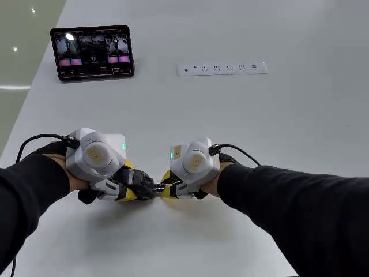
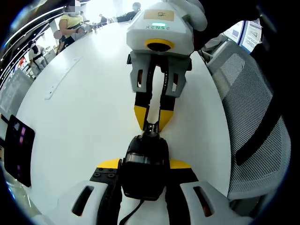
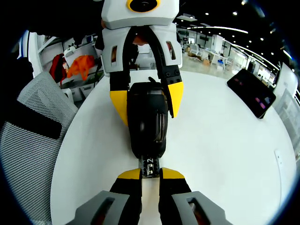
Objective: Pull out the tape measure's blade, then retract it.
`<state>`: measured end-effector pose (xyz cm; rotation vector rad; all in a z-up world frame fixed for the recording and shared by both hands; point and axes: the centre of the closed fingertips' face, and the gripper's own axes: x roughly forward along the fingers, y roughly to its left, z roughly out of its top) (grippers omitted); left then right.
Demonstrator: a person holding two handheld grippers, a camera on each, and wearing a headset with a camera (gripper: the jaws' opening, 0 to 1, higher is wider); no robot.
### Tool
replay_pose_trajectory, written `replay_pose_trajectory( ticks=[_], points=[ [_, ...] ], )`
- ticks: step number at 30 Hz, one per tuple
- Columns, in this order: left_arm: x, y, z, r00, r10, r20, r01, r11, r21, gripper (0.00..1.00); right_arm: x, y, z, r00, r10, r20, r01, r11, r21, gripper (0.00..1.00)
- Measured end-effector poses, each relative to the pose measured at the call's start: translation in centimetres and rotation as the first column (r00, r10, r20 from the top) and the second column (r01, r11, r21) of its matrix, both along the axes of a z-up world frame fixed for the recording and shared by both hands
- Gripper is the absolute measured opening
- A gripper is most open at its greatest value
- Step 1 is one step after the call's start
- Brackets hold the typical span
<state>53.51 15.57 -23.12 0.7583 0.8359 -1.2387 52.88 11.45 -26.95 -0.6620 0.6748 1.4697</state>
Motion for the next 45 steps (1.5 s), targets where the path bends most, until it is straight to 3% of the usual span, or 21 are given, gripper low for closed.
replay_pose_trajectory(
  ticks=[45],
  points=[
    [0.0,-0.2,-0.1,1.0,0.005,-0.002,-0.005,1.0,0.002,0.3,0.2,-3.1,-0.1,1.0,-0.013,-0.002,0.013,0.999,-0.044,0.09]
  ],
)
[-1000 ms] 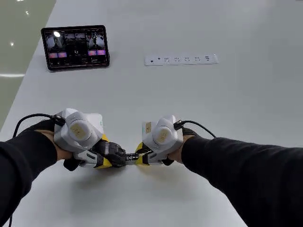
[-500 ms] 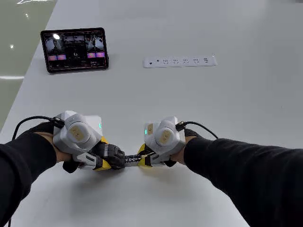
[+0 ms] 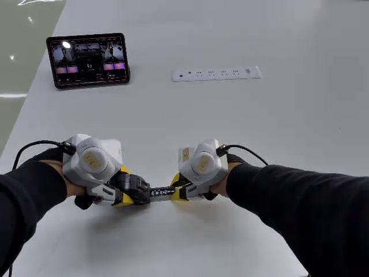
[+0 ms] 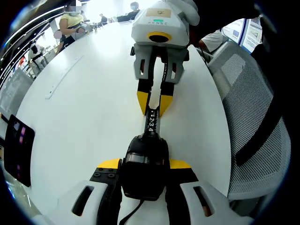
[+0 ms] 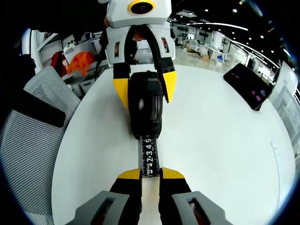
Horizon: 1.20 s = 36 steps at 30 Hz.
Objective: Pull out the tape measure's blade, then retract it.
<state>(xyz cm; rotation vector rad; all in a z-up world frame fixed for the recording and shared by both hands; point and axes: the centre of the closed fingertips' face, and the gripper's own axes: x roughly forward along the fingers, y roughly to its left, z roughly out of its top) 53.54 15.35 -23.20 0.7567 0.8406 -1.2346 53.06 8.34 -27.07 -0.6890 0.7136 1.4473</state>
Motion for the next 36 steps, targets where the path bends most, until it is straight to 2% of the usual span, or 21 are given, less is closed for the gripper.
replay_pose_trajectory(
  ticks=[36],
  points=[
    [0.0,-0.1,0.0,1.0,-0.002,0.001,0.002,1.0,0.0,0.3,0.0,-2.0,0.1,1.0,-0.025,-0.012,0.025,1.0,-0.013,0.09]
  ],
)
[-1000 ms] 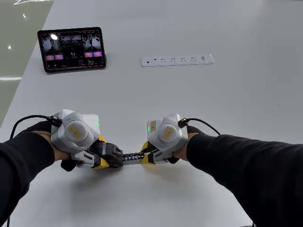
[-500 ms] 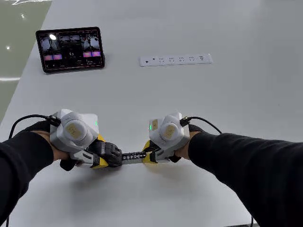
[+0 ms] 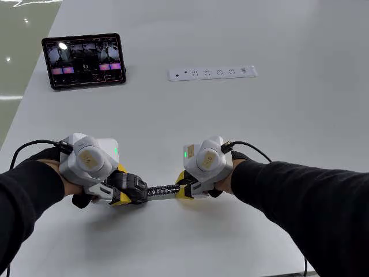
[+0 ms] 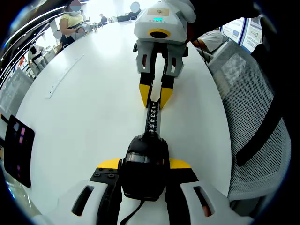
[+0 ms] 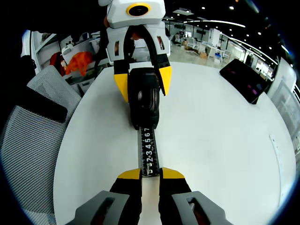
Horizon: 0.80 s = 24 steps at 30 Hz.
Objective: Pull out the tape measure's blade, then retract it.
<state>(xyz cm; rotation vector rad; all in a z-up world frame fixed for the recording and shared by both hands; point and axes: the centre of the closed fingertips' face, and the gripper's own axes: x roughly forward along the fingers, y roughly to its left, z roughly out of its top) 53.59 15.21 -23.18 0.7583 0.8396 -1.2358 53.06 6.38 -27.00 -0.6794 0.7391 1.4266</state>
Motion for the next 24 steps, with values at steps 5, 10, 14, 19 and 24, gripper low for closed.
replay_pose_trajectory(
  ticks=[5,10,14,19,24],
  points=[
    [0.0,0.0,0.0,1.0,-0.001,0.001,0.001,1.0,0.0,0.3,0.0,-0.2,0.1,1.0,-0.001,0.001,0.001,1.0,-0.002,0.09],
    [0.0,0.0,0.0,1.0,0.0,0.002,0.0,1.0,0.001,0.3,0.1,-0.4,0.1,1.0,0.004,0.005,-0.004,1.0,-0.006,0.09],
    [0.1,0.0,-0.1,1.0,-0.001,0.001,0.001,1.0,0.001,0.3,0.1,-0.6,0.1,1.0,0.006,0.005,-0.006,1.0,-0.008,0.09],
    [0.1,0.0,-0.1,1.0,-0.002,0.002,0.002,1.0,0.002,0.3,0.1,-0.8,0.0,1.0,0.005,0.003,-0.005,1.0,-0.011,0.09],
    [0.1,0.1,-0.1,1.0,-0.001,0.002,0.001,1.0,0.002,0.3,0.1,-1.2,0.1,1.0,0.002,0.002,-0.002,1.0,-0.014,0.09]
  ],
)
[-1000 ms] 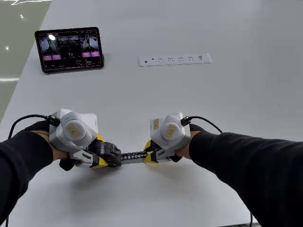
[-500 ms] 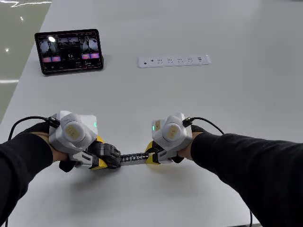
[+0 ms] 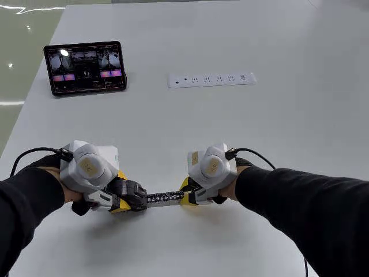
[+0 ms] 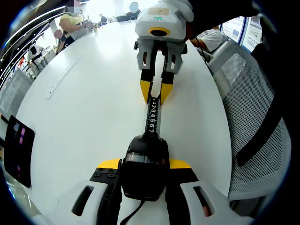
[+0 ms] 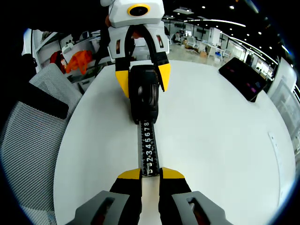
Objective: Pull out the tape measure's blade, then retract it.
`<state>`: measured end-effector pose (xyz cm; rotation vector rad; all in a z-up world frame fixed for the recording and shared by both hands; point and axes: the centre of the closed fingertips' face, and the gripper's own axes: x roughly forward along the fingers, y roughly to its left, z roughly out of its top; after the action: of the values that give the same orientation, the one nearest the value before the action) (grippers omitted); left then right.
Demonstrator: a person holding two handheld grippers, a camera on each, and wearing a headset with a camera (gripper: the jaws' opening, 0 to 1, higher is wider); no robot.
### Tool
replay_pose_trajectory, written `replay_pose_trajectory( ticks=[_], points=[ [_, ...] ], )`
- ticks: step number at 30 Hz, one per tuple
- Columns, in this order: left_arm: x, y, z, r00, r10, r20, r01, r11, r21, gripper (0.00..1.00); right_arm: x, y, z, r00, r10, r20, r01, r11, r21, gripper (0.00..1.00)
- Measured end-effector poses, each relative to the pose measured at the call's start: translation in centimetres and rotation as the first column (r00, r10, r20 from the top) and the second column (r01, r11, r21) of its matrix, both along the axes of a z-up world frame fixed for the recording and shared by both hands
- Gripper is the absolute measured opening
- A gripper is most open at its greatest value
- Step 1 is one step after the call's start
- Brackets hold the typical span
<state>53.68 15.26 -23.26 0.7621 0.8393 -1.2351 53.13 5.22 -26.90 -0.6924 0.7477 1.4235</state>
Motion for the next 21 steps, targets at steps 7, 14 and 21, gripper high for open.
replay_pose_trajectory(
  ticks=[7,14,21],
  points=[
    [0.0,0.0,0.0,1.0,-0.002,0.0,0.002,1.0,0.001,0.3,-0.1,-0.5,0.1,1.0,-0.01,-0.003,0.01,1.0,-0.002,0.09],
    [-0.1,0.0,0.1,1.0,-0.002,0.001,0.002,1.0,0.003,0.3,-0.1,-0.8,0.2,1.0,-0.023,-0.005,0.023,1.0,0.002,0.09],
    [-0.1,0.0,0.1,1.0,-0.002,0.001,0.002,1.0,0.005,0.3,0.0,-1.2,0.1,1.0,-0.017,0.001,0.017,1.0,-0.007,0.09]
  ],
)
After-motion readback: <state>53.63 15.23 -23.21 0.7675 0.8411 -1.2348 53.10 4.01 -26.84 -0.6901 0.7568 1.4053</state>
